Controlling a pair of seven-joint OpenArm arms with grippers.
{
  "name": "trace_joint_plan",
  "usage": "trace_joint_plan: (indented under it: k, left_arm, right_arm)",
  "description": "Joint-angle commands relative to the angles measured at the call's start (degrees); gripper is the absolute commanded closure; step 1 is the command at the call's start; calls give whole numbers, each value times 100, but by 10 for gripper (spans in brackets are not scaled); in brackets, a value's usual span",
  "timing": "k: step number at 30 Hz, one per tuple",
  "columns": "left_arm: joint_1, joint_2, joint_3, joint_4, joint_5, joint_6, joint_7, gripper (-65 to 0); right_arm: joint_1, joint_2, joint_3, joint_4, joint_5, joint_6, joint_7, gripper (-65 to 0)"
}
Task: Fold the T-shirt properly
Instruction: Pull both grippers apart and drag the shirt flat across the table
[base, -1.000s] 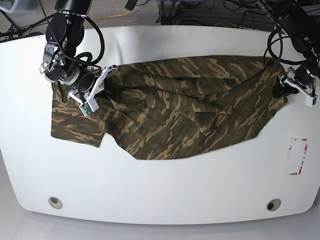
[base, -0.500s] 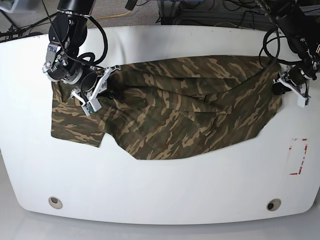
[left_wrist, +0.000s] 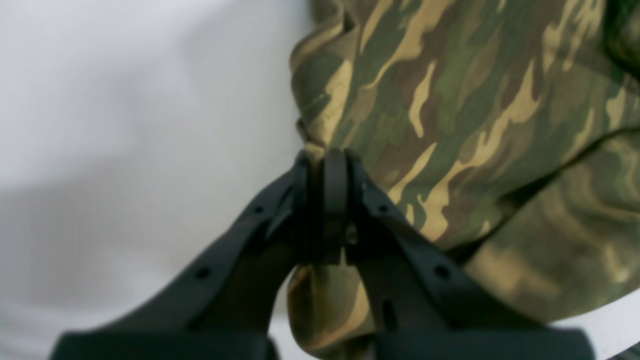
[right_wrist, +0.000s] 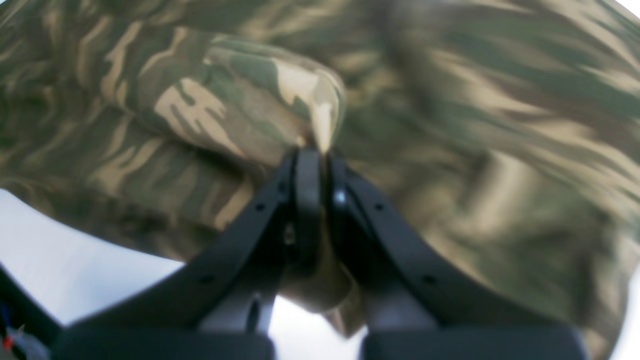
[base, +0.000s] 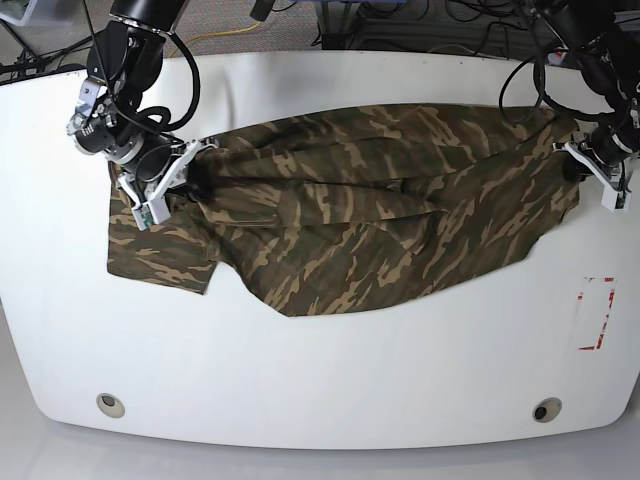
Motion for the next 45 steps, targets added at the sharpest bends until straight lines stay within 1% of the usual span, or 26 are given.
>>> trace_joint_plan:
  k: [1,4,9,11,16,19,21,25,27,28,30,33,35,38,42,45]
  left_arm:
    - [-102,-36,-5,550,-82,-6,85,-6]
    - [-172,35,127,963,-82,-6,270,-6]
    - [-673,237,874,1499,-91,-6,340,-6]
    - [-963,386,1235,1543,-91,-6,349,-6]
    - [-1675,589,1850,1658,-82,-6,349,-6]
    - [-2036,712,2026,1745,-82,262,349,-6]
    - [-2273,729,2052,1825,-73,421,349,-6]
    - [-2721,729,2052,1869,-73,544,349,-6]
    - [-2968,694,2026,1886,-73,544,349,-6]
    - [-3055,677,2017,1886,-65,544,349,-6]
    - [-3310,492,2008,1904,14,544,349,-6]
    - [-3653,404,2008,1904,208,544,349,-6]
    - [-3873,334,2008,1904,313,544,349,-6]
    - [-4304,167,2008,1895,410,544,340,-6]
    - [-4893,-44,2008,1869,472,544,340,-6]
    - [-5244,-238,2017,1869,463,544,340,-6]
  right_arm:
    - [116,84,289,126,89,6,134,0]
    - [256,172,518,126,80,6,134,0]
    - [740,339,518,82,-16,6,134,0]
    - [1056,356,518,74,-263,6,134,0]
    - [1944,365,509,-296,-983,6,134,0]
    - [2533,400,509,-665,-1335,6,134,0]
    - [2929,532,500,-902,-1555,6,134,0]
    - [3755,673,263,-1438,-1942,6,134,0]
    - [4133,813,104,-1570,-2065,6,134,0]
    - [4292,840,52,-1579,-2126,6,134,0]
    - [4670,884,-133,-1588,-2249,6,134,0]
    - [5136,919,-432,-1588,-2408,6,134,0]
    - [5382,1007,-625,-1588,-2504,6,134,0]
    - [5804,1095,-907,-1588,-2504,6,107,0]
    - [6296,1095,-1021,-1588,-2539,6,90,0]
    - [6604,1209,-1030,-1579,-2495,6,-77,0]
